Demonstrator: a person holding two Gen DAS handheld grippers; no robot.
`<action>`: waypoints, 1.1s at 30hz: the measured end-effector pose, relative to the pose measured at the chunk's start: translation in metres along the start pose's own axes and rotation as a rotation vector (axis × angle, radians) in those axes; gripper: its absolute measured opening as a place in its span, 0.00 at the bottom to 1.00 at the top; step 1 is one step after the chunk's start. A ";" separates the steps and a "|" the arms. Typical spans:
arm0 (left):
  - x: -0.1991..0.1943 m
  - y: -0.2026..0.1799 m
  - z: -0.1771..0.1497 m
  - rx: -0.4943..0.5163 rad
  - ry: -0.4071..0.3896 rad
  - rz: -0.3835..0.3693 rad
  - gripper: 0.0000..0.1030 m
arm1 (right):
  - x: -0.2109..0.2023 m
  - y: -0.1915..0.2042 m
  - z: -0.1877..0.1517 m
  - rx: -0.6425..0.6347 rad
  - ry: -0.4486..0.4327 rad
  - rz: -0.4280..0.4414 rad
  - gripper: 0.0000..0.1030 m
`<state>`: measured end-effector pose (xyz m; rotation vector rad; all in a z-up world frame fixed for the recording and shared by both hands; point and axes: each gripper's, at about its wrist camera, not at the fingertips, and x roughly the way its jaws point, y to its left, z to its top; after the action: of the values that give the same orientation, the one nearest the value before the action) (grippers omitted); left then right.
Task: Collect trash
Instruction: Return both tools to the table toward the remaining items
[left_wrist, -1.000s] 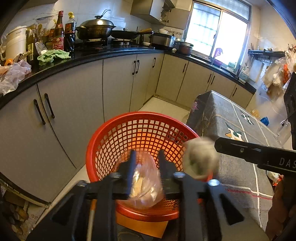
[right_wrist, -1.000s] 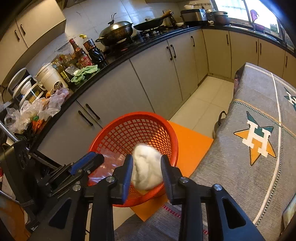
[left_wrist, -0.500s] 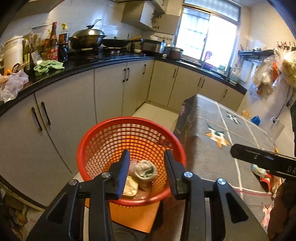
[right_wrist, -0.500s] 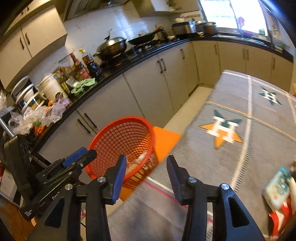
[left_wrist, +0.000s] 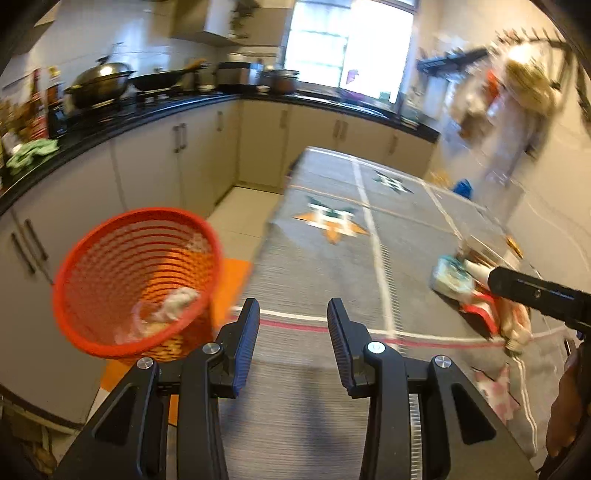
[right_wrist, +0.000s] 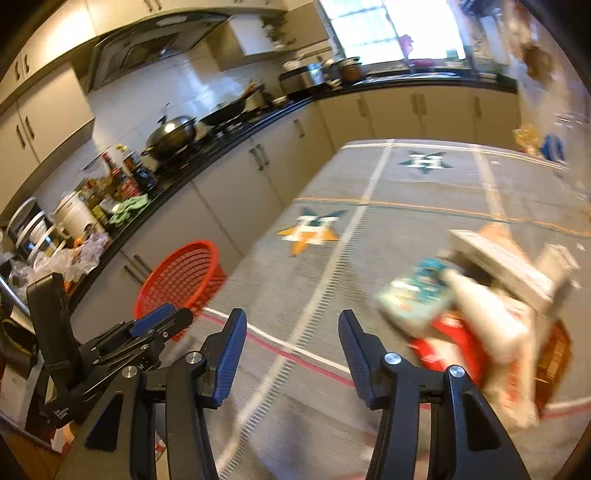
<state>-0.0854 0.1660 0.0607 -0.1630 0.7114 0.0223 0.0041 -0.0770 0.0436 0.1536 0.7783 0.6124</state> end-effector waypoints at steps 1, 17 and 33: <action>0.002 -0.010 -0.001 0.018 0.006 -0.011 0.36 | -0.008 -0.007 -0.002 0.006 -0.013 -0.014 0.54; 0.017 -0.096 -0.014 0.165 0.079 -0.128 0.40 | -0.050 -0.115 -0.043 0.100 0.002 -0.199 0.54; 0.059 -0.144 0.016 0.289 0.153 -0.162 0.71 | -0.026 -0.123 -0.038 0.033 0.081 -0.211 0.28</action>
<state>-0.0195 0.0242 0.0549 0.0555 0.8436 -0.2489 0.0197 -0.1953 -0.0106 0.0758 0.8710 0.4083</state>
